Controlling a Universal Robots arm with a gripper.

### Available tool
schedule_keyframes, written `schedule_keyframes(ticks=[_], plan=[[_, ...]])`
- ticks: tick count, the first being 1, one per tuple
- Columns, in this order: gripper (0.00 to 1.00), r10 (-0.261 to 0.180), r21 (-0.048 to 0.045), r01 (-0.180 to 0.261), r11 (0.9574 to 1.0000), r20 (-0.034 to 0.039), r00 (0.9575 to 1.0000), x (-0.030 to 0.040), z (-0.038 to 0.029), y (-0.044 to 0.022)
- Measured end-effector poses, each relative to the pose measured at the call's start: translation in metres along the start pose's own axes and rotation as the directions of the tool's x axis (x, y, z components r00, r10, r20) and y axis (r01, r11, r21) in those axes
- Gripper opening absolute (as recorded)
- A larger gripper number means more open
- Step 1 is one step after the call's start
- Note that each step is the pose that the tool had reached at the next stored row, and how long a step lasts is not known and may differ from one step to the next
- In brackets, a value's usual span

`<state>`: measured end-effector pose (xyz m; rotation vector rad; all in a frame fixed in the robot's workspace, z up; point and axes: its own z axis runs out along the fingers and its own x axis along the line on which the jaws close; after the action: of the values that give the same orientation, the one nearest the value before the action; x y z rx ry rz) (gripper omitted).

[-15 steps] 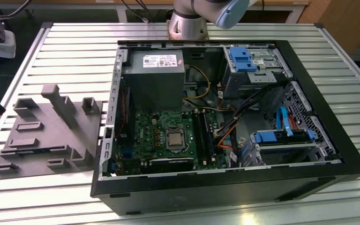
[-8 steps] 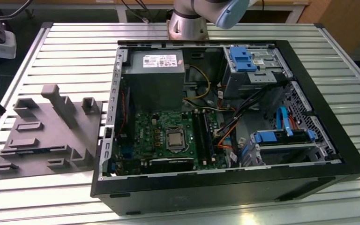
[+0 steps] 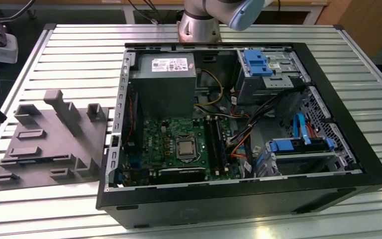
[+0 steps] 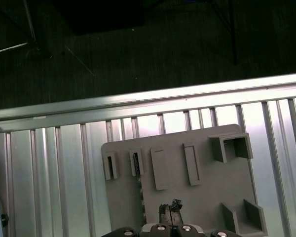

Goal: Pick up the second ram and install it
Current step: 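Pick up the second ram and move it above second insertion slot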

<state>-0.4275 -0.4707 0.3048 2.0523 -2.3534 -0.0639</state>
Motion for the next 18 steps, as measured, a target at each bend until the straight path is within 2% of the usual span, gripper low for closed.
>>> schedule_keyframes(ticks=[18], plan=[[0.11,0.0,0.0,0.0,1.0,-0.0001,1.0,0.0001,0.0046,-0.0002]])
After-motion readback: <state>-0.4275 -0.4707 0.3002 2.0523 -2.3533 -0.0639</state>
